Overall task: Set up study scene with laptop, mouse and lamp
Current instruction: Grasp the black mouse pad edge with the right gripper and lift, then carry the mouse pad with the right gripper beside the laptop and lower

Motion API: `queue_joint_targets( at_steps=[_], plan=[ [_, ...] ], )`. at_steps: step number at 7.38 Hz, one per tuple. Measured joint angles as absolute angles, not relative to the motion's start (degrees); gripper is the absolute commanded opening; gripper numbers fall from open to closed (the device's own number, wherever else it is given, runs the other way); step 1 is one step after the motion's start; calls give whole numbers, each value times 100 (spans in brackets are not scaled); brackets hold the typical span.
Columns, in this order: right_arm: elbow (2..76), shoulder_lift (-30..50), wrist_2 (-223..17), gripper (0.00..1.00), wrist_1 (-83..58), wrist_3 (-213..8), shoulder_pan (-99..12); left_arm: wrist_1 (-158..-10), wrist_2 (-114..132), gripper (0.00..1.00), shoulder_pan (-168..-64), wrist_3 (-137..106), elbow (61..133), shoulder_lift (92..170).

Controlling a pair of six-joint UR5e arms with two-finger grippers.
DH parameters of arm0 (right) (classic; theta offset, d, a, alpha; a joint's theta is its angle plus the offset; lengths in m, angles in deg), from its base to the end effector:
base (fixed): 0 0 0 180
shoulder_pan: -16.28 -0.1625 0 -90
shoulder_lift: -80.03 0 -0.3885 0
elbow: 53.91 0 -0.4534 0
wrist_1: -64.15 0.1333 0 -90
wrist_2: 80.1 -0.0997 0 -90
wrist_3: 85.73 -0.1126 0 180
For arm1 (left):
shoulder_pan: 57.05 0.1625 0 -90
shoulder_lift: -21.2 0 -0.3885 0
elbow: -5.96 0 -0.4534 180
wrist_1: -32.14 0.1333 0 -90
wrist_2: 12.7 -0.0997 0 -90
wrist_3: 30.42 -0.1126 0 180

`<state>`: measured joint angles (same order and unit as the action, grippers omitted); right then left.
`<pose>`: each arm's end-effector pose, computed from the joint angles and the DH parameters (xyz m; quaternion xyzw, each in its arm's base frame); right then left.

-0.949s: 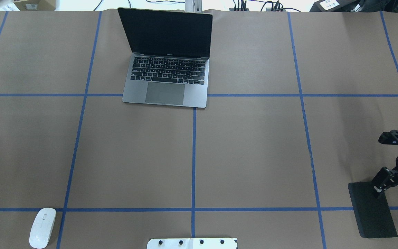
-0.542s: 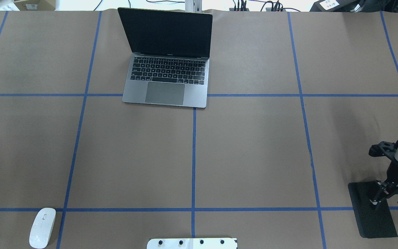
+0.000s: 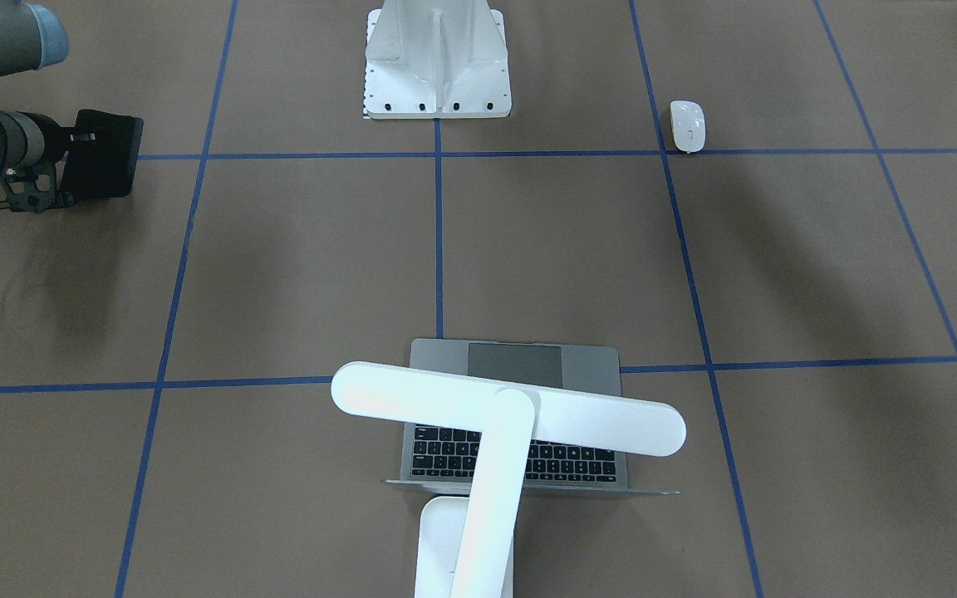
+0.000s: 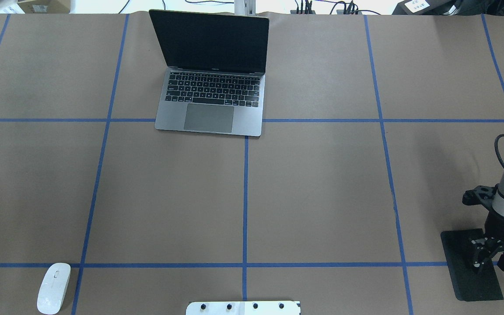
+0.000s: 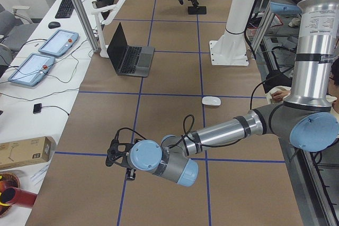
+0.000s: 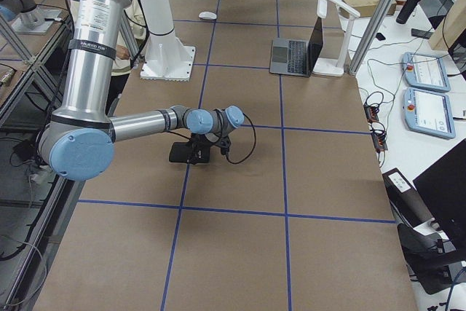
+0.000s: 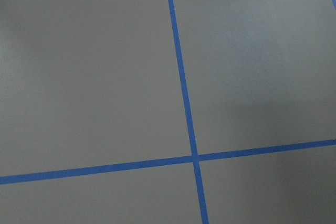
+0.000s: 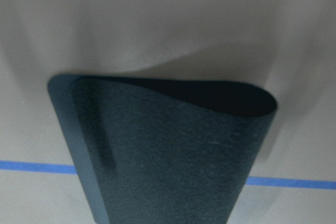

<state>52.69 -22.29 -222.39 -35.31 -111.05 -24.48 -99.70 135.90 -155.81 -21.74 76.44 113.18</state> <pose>-0.3213 -0.3353 0.5858 -0.2989 -0.3257 -0.1664 0.8814 -0.1222 -0.5485 0.6999 0.1839 0.4783 -0.0274 0.8583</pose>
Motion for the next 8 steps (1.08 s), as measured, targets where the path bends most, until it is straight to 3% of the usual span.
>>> queue_joint_targets(
  at_steps=[4, 8],
  plan=[
    [5345, -2236, -22174, 0, -3546, -11105, -2450, -9961, 13643, 100, -15626, -2251, 7642, 11305],
    [6154, -1936, -22251, 0, -4018, -11104, -3156, -9843, 13710, 100, -15670, -2482, 7628, 11285]
  ],
)
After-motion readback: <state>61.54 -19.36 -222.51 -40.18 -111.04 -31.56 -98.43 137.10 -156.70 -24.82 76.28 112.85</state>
